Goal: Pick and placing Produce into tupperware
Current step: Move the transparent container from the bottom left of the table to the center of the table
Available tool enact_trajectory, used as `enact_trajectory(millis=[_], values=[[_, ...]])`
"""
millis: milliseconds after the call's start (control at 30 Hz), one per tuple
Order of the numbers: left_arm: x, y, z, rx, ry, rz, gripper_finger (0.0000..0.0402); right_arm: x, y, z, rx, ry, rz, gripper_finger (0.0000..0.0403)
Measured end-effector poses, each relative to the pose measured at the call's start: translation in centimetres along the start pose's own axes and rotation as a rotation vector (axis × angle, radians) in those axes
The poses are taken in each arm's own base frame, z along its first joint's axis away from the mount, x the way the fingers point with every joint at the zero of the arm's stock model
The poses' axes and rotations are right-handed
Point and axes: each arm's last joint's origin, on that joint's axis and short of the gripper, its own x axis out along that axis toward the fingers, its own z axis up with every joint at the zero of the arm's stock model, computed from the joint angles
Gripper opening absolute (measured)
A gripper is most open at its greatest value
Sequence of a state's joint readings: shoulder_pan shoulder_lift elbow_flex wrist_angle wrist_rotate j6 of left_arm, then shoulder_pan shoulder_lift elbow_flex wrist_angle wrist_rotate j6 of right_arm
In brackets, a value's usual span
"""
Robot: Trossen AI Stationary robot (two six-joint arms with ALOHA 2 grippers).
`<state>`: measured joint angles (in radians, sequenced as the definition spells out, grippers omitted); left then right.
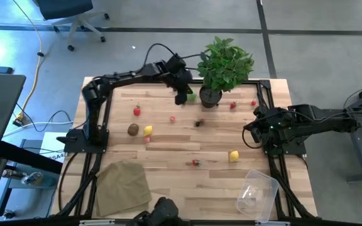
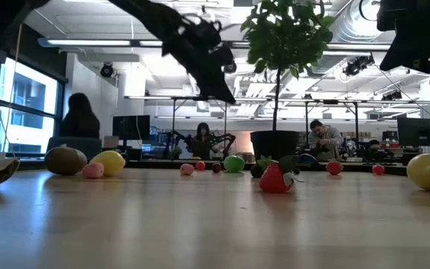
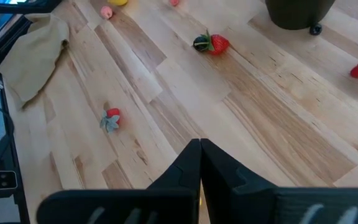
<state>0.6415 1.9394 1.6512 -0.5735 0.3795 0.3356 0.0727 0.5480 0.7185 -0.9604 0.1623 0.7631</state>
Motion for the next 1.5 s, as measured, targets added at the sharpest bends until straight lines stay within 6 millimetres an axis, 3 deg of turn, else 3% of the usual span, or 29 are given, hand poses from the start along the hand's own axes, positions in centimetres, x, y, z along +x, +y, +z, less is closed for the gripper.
enact_trajectory(millis=[300,500,667,900,1100,1333,1500], values=[[-6.8,-3.4,1.0,0.126,0.045,0.020,0.0000,0.0,0.3,0.2,0.097,-0.008,0.044,0.0000],[-9.8,-6.1,1.3,0.177,0.052,0.018,0.0000,-0.1,0.9,0.8,0.085,-0.052,0.115,0.0000],[-11.8,-8.3,-0.4,0.141,0.053,0.064,0.0000,-0.1,1.0,0.7,0.028,-0.030,0.151,0.0000],[-13.1,-11.1,-4.6,0.016,-0.069,0.110,0.0000,-0.2,1.3,0.4,-0.058,0.053,0.255,0.0000],[-12.7,-15.2,-7.6,0.034,-0.211,0.077,0.0000,-1.8,2.0,0.6,-0.090,0.096,0.393,0.0000],[-11.9,-18.3,-8.8,0.103,-0.227,0.084,0.0000,-7.1,4.7,3.4,-0.211,-0.036,0.587,0.0000],[-11.9,-18.8,-8.7,0.112,-0.238,0.075,0.0000,-7.4,6.6,3.7,-0.203,0.128,0.522,0.0000]])
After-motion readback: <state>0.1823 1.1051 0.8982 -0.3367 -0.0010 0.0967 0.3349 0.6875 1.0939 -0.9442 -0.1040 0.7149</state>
